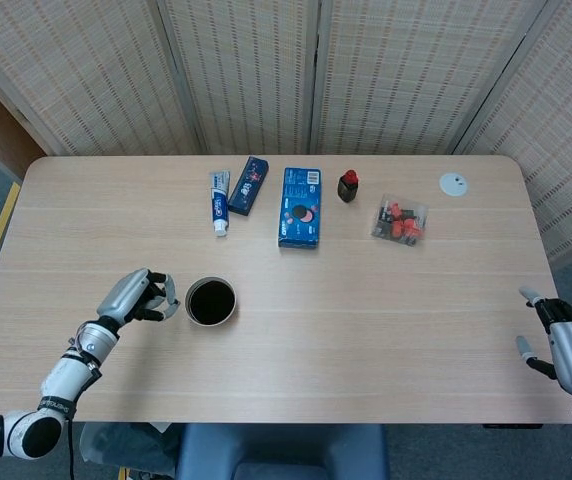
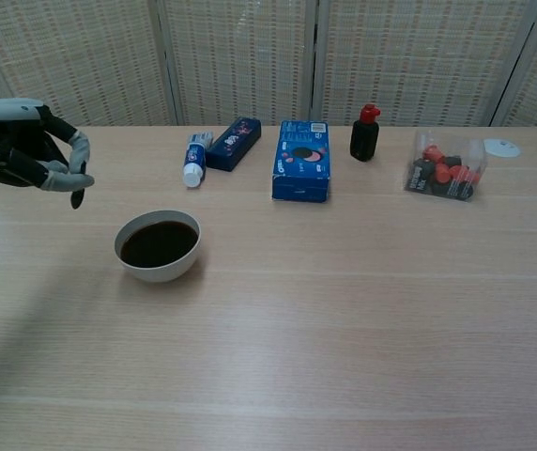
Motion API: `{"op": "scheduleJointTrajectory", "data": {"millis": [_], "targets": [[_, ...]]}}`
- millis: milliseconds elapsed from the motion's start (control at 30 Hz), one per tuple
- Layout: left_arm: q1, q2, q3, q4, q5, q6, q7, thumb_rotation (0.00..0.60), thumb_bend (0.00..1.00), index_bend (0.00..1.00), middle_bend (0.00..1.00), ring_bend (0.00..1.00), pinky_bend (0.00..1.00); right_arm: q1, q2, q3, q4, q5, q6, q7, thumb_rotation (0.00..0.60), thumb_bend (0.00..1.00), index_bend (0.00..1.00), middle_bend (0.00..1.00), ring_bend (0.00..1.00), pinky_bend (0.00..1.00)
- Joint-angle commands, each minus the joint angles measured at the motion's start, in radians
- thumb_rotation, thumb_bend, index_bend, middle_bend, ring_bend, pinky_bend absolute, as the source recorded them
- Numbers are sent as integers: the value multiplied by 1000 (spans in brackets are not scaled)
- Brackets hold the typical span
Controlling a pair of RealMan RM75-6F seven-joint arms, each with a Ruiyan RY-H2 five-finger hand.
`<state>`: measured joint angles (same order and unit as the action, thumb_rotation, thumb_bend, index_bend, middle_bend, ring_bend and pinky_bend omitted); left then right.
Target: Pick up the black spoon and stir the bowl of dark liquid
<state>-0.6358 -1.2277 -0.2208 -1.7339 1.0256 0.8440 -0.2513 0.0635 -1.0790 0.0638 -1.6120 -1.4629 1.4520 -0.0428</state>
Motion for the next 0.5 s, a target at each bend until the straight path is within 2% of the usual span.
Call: {"op": "scheduleJointTrajectory", "data": {"millis": [33, 333, 500], "targets": [[-11, -12, -45, 9, 18, -71, -107, 600, 427, 657, 1000, 1000, 1000, -1, 3, 3, 0, 2, 3, 1, 600, 342, 151, 311, 243, 382], [-61, -45, -83, 26, 25, -209, -253, 600, 427, 655, 1000, 1000, 1000, 2, 37, 31, -19, 25, 20, -9, 600, 343, 151, 311, 243, 382], [-88, -81, -84, 63, 21, -249, -273, 600, 429, 655, 1000, 1000, 1000, 7, 55, 45, -35, 40, 21, -26, 600, 343, 151, 311, 243, 382]]}}
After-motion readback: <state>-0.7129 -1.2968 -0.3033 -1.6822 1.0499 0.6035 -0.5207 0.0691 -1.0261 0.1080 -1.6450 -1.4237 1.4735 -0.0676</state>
